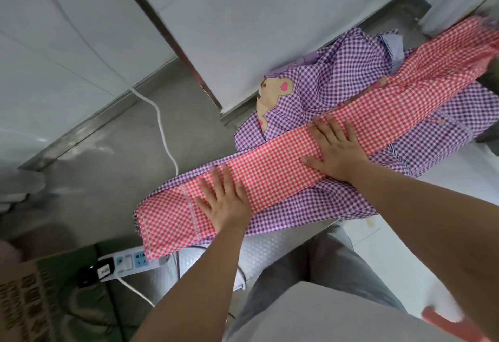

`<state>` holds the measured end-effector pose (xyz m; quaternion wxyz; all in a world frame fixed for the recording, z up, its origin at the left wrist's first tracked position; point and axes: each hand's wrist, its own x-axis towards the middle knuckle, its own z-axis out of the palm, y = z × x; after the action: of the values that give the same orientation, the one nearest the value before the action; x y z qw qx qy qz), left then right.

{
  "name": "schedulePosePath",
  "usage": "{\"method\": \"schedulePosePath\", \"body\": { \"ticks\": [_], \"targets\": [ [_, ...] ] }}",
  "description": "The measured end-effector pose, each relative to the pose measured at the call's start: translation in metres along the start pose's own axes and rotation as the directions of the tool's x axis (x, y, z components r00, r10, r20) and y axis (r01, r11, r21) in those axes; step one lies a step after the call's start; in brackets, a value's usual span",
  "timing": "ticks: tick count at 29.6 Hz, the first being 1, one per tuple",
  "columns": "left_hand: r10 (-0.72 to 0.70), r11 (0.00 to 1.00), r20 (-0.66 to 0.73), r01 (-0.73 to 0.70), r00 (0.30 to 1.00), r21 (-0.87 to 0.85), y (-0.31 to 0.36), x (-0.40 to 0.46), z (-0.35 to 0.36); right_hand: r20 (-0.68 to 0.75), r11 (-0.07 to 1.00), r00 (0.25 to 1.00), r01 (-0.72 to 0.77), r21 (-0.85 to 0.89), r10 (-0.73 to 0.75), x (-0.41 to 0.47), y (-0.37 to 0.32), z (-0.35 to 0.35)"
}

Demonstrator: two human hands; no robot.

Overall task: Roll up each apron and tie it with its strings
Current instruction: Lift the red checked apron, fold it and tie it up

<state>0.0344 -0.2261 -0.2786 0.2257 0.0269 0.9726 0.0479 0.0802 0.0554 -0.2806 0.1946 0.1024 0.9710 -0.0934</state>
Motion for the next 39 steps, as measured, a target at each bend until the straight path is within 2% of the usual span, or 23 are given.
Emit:
{"method": "schedulePosePath", "body": {
  "ticks": [4,7,8,9,10,11,12,13,14,15,17,19,21,23,25,27,29,32,33,34,37,39],
  "targets": [
    [-0.199,0.979,-0.045,0.196,0.979,-0.060,-0.046,-0.005,-0.001,0.001,1.000,1.000,-0.001,0.005,0.001,-0.001,-0.001,-0.001],
    [-0.317,0.939,-0.093,0.298,0.944,-0.171,-0.040,-0.005,-0.006,0.012,1.000,1.000,0.006,0.011,-0.006,-0.001,-0.002,-0.001],
    [-0.303,0.939,-0.131,0.272,0.944,-0.210,-0.026,-0.005,-0.011,0.007,1.000,1.000,0.003,0.011,-0.003,-0.001,0.000,-0.002],
    [-0.222,0.961,-0.189,0.181,0.957,-0.210,-0.010,-0.007,-0.014,0.013,1.000,1.000,0.008,0.008,-0.008,-0.002,0.000,-0.002],
    [-0.071,0.983,-0.240,0.026,0.968,-0.184,0.010,-0.008,-0.019,0.019,1.000,1.000,0.016,0.010,-0.017,-0.001,0.000,-0.003],
    [0.139,0.976,-0.264,-0.178,0.955,-0.130,0.026,-0.010,-0.022,0.020,1.000,0.999,0.025,0.016,-0.025,0.000,-0.006,-0.001],
    [0.367,0.914,-0.249,-0.397,0.896,-0.080,0.057,-0.012,-0.022,0.015,0.999,1.000,0.020,0.028,-0.020,0.000,0.000,-0.003],
    [0.554,0.818,-0.217,-0.574,0.804,-0.035,0.078,-0.013,-0.020,0.016,0.998,1.000,0.020,0.056,-0.021,0.000,-0.002,-0.004],
    [0.677,0.728,-0.169,-0.685,0.716,0.018,0.101,-0.014,-0.017,0.025,0.996,0.999,0.024,0.087,-0.027,0.001,0.000,-0.006],
    [0.733,0.679,-0.096,-0.731,0.673,0.062,0.119,-0.013,-0.015,0.034,0.992,0.999,0.033,0.120,-0.038,0.001,0.002,-0.009],
    [0.699,0.701,0.084,-0.704,0.710,0.116,0.142,-0.010,-0.007,0.042,0.976,0.995,0.076,0.205,-0.086,0.000,0.010,-0.014],
    [0.630,0.729,0.194,-0.658,0.752,0.186,0.147,-0.008,-0.002,-0.027,0.933,0.991,0.135,0.333,-0.133,-0.003,0.020,-0.020],
    [0.609,0.716,0.213,-0.645,0.764,0.269,0.147,-0.009,-0.002,-0.145,0.924,0.980,0.177,0.339,-0.134,-0.013,0.038,-0.020],
    [0.574,0.714,0.235,-0.620,0.785,0.326,0.152,-0.012,-0.003,-0.288,0.964,0.952,0.168,0.205,-0.105,-0.025,0.067,-0.017],
    [0.524,0.763,0.195,-0.559,0.829,0.325,0.163,-0.015,-0.003,-0.321,0.986,0.944,0.114,0.118,-0.070,-0.032,0.103,-0.021],
    [0.491,0.799,0.117,-0.500,0.863,0.335,0.172,-0.018,-0.004,-0.265,0.995,0.962,0.087,0.052,-0.070,-0.031,0.127,-0.030],
    [0.565,0.773,0.072,-0.559,0.822,0.300,0.193,-0.017,-0.001,-0.166,0.995,0.981,0.099,0.010,-0.096,-0.026,0.148,-0.037],
    [0.737,0.623,0.148,-0.748,0.660,0.229,0.238,-0.009,0.002,-0.087,0.995,0.991,0.100,0.005,-0.099,-0.020,0.156,-0.037],
    [0.748,0.603,0.177,-0.767,0.639,0.219,0.250,-0.005,0.002,-0.109,0.995,0.990,0.095,0.016,-0.092,-0.018,0.152,-0.034],
    [0.742,0.600,0.194,-0.764,0.642,0.237,0.261,0.000,0.003,-0.136,0.995,0.986,0.098,0.026,-0.093,-0.016,0.150,-0.035],
    [0.655,0.674,0.219,-0.691,0.723,0.264,0.281,0.014,0.012,-0.291,0.997,0.955,0.070,0.033,-0.057,-0.012,0.167,-0.040],
    [0.641,0.694,0.193,-0.668,0.743,0.268,0.285,0.018,0.018,-0.254,1.000,0.967,-0.026,0.015,0.029,-0.009,0.195,-0.054]
  ]
}}
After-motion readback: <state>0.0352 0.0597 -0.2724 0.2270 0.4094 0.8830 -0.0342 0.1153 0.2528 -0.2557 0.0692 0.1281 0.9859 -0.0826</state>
